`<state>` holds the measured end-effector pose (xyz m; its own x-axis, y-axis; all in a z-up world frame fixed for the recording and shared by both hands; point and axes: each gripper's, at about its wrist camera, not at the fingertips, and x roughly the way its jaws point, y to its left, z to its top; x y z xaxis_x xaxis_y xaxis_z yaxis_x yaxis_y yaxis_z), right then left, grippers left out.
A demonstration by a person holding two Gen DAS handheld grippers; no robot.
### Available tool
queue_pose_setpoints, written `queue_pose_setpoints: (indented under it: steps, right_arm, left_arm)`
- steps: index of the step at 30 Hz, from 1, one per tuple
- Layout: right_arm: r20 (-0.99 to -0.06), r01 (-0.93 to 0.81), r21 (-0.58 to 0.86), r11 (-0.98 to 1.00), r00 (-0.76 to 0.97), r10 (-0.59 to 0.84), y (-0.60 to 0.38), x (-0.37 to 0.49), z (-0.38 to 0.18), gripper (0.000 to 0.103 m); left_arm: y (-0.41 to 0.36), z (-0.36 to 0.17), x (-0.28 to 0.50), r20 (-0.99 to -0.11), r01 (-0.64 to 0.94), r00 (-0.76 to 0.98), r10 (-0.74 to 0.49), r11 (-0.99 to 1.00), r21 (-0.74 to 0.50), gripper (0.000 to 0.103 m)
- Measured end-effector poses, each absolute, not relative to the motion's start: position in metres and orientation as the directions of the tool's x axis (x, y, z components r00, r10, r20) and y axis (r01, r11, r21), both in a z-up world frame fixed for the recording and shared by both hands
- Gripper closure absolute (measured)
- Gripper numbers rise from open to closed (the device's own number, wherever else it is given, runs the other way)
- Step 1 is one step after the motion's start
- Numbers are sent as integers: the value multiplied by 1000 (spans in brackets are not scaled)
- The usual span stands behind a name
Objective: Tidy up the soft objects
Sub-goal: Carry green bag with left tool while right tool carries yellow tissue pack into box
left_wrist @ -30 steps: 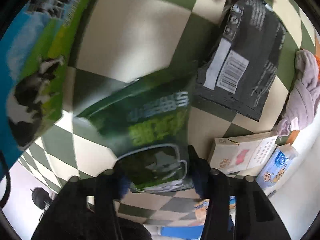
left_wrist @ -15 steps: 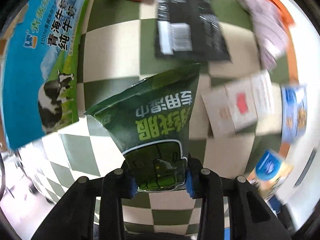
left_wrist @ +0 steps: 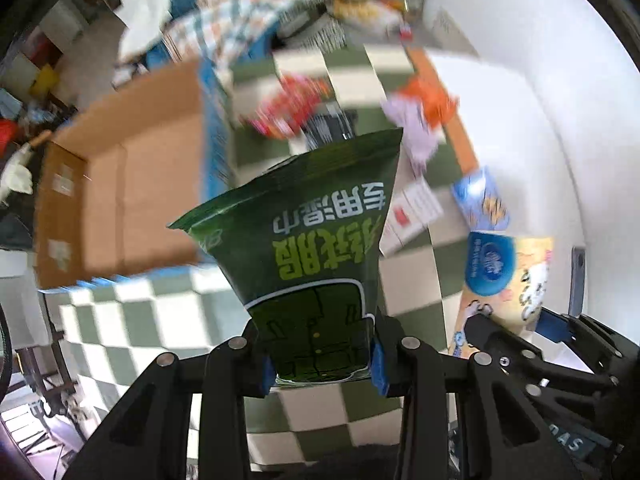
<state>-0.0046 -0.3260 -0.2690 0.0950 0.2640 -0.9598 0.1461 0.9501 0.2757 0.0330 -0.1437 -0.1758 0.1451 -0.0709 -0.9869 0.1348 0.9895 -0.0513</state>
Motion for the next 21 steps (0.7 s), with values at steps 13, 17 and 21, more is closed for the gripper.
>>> queue_pose_setpoints:
  steps: [13, 17, 21]
  right_arm:
    - [-928, -82, 318, 944, 175, 328, -164, 77, -169, 39]
    - [-928, -116, 310, 944, 179, 327, -105, 105, -176, 39]
    - [-927, -109, 332, 937, 147, 345, -62, 134, -202, 39]
  left_arm:
    - [10, -100, 88, -959, 41, 282, -29, 999, -18, 71]
    - [59, -125, 125, -968, 15, 246, -42, 999, -40, 71]
    - [105, -168, 162, -982, -7, 143, -121, 992, -123, 70]
